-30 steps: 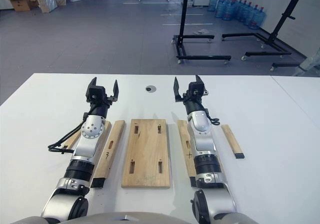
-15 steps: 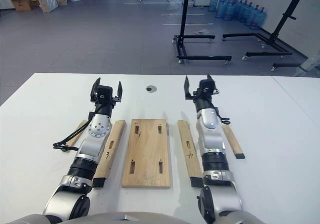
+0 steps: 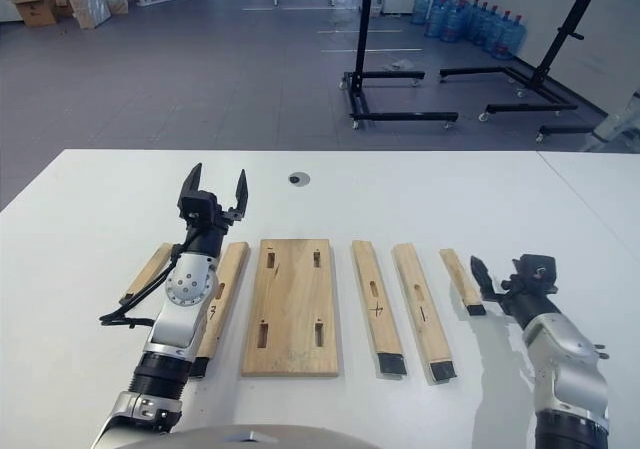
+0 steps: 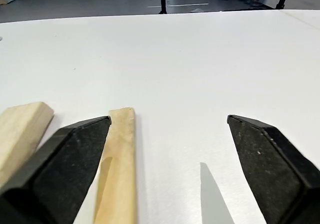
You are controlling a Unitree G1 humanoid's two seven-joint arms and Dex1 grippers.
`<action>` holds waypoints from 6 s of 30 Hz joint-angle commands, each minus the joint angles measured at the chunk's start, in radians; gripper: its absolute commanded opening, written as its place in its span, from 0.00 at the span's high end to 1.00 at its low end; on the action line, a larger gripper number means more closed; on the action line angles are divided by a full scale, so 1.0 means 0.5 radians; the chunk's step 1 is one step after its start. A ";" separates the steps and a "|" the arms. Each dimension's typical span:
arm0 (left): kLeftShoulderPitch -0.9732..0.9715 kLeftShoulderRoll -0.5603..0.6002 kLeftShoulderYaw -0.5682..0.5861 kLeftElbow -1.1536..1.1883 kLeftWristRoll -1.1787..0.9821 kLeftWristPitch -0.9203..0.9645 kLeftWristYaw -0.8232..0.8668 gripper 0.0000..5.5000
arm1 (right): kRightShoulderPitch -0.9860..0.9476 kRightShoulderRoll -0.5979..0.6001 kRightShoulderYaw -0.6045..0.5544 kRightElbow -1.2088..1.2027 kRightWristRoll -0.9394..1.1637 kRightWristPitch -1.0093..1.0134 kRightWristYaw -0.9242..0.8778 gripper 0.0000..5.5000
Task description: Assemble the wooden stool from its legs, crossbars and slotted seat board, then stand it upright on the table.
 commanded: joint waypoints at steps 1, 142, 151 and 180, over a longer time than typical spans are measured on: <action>0.028 -0.022 -0.003 -0.022 0.016 0.005 0.027 0.29 | 0.027 0.002 0.000 -0.106 0.092 0.186 0.027 0.22; 0.441 0.801 0.819 -1.191 -1.852 1.897 -0.789 0.93 | -0.684 0.397 0.395 -0.142 -0.869 -0.684 -0.917 0.51; 0.863 0.759 0.868 -1.529 -1.745 1.825 -0.651 0.93 | -0.542 0.481 0.432 -0.239 -0.901 -0.670 -1.002 0.51; 0.884 0.718 0.777 -1.499 -1.610 1.793 -0.631 0.93 | -0.500 0.552 0.556 -0.323 -0.974 -0.621 -1.049 0.51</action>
